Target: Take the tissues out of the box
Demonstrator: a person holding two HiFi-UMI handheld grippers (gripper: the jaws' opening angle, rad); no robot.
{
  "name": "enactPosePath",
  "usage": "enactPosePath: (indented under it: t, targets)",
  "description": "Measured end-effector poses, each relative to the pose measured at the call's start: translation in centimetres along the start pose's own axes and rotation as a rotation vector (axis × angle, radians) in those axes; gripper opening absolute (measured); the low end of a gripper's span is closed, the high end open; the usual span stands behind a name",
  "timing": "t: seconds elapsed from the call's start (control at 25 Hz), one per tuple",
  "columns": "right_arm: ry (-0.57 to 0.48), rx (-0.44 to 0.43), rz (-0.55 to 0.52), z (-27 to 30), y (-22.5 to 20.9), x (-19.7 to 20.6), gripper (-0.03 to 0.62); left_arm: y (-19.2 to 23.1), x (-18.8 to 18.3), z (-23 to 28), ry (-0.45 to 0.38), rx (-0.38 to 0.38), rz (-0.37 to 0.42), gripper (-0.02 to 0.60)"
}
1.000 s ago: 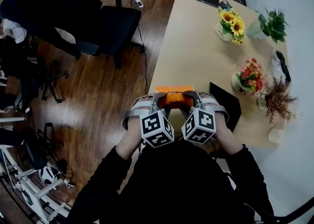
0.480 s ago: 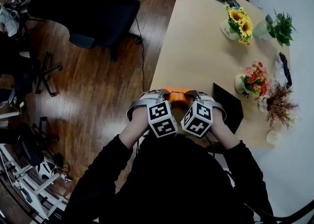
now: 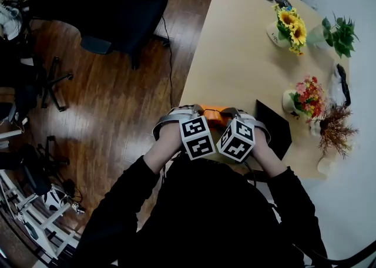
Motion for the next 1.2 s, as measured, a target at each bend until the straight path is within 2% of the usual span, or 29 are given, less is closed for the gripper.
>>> enactPosePath:
  t: [0.68,0.88,1.04,1.2]
  targets:
    - [-0.011,-0.061,-0.006,0.7,-0.8,-0.1,0.179,1.2,0.1,1.4,-0.021,0.095,-0.078,0.149]
    - [-0.019,-0.037,-0.005,0.8,-1.0,-0.4,0.179,1.4,0.2,1.4,-0.016,0.074,-0.088,0.15]
    - [-0.067,-0.011,0.01,0.6,-0.7,-0.7,0.187,1.2,0.5,1.0,-0.069,0.045,-0.1,0.161]
    - [-0.115,0.021,0.014,0.8,-0.7,-0.3,0.208,1.4,1.8,0.6,-0.138,-0.059,-0.167,0.206]
Point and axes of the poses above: the fingertips, and each gripper's own axes: z forward along the fingers, y to its left, x out of its underside, the point moved 2 cm from there along -z, backward along the fingers, and after that the axes turned 1 degree about z, right-handed, at the moved point
